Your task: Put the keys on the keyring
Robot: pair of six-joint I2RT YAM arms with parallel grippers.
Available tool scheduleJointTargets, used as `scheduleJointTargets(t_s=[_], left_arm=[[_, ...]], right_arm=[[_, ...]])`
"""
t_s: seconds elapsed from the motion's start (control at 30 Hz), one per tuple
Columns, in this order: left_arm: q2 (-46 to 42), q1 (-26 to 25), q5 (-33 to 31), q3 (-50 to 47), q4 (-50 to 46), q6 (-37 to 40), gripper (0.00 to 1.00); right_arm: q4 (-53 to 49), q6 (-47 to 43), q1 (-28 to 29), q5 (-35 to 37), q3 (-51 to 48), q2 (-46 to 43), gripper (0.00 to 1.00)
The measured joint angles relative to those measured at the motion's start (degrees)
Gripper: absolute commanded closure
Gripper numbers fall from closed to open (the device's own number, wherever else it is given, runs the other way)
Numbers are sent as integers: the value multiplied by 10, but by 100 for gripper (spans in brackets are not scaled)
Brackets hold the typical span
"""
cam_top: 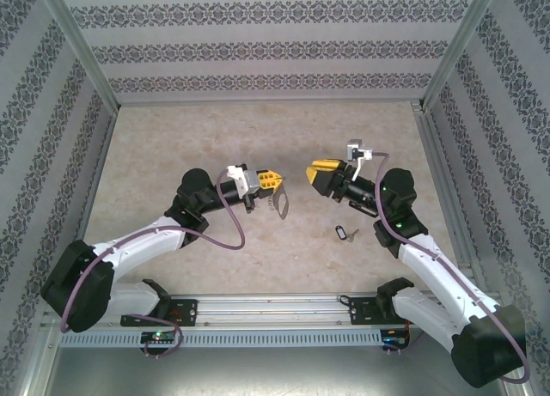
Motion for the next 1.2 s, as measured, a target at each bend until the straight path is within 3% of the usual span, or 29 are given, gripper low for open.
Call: scheduleJointTargets(t_s=[0.23,0.37,0.67,0.9,1.2], left_arm=[[-8,0,-14,-4,21,19,100],[-14,0,-26,-7,23,22,100],[-18,0,-83,-38,34,20,100],[-18,0,-114,-50,50,9,100],[-18,0,-113,-60,59,-20,100]], right_arm=[[-5,0,3,2,0,0,50],[-51,0,6,44,0,0,44],[-325,72,2,290,-10,-14,40],[-497,144,2,421,-34,-12,47],[-531,224,3,455,-86,46,60]])
